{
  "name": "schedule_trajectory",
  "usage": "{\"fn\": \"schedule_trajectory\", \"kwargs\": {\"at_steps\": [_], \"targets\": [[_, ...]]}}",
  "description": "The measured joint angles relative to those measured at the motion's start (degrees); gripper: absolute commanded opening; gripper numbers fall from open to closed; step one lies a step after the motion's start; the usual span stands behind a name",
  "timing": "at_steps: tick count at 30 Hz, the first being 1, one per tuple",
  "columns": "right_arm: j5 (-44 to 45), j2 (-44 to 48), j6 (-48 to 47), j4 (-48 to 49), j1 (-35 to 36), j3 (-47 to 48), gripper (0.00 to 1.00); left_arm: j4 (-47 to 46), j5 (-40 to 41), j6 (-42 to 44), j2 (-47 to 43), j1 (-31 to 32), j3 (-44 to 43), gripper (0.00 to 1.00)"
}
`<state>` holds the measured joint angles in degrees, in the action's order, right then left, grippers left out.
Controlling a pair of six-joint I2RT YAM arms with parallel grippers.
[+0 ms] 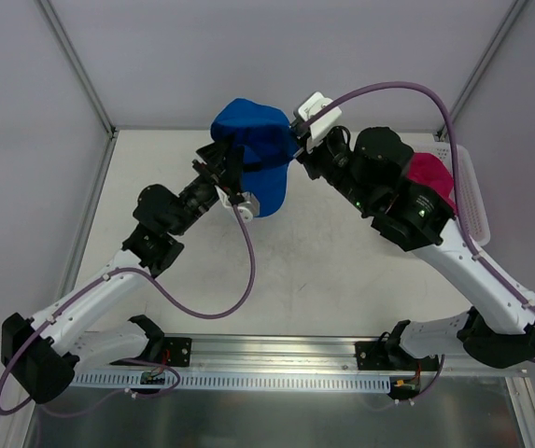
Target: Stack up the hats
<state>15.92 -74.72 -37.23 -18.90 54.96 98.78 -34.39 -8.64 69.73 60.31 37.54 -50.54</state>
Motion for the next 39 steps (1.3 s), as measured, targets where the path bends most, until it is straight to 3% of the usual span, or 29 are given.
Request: {"fn": "schedule_trajectory", "kwargs": {"at_steps": [2,6,9,21,28,31,39], "targets": [[0.52,-0.63,-1.14,0.76,-0.76,0.07,0.00,1.09,-0.46,-0.63,-3.34,0.00,1.68,0.53],[0.70,-3.19,-4.35,4.94,-4.70,1.14,0.00,4.07,-0.72,-3.02,-8.28,0.02,2.99,0.85],[-0.26,-5.20,-7.72,10.36,-8.61,1.07,0.00,7.56,0.85,-6.73,-9.88,0.00,2.69,0.99],[-10.32,-15.69,-18.60,34.01,-15.15,-2.58,0.00,29.55,16.22,-31.26,-12.76,-1.18,-5.84,0.99],[-12.92,-20.65,-22.71,46.38,-16.50,-11.52,0.00,39.21,19.63,-45.22,-12.98,-12.37,-9.40,0.99],[-13.68,-20.94,-23.91,51.25,-16.59,-16.48,0.00,42.16,19.71,-48.61,-13.18,-15.30,-9.42,0.99],[-17.94,-20.46,-27.65,62.58,-16.70,-27.36,0.00,45.07,19.52,-52.68,-13.20,-15.52,-9.42,0.99]]}}
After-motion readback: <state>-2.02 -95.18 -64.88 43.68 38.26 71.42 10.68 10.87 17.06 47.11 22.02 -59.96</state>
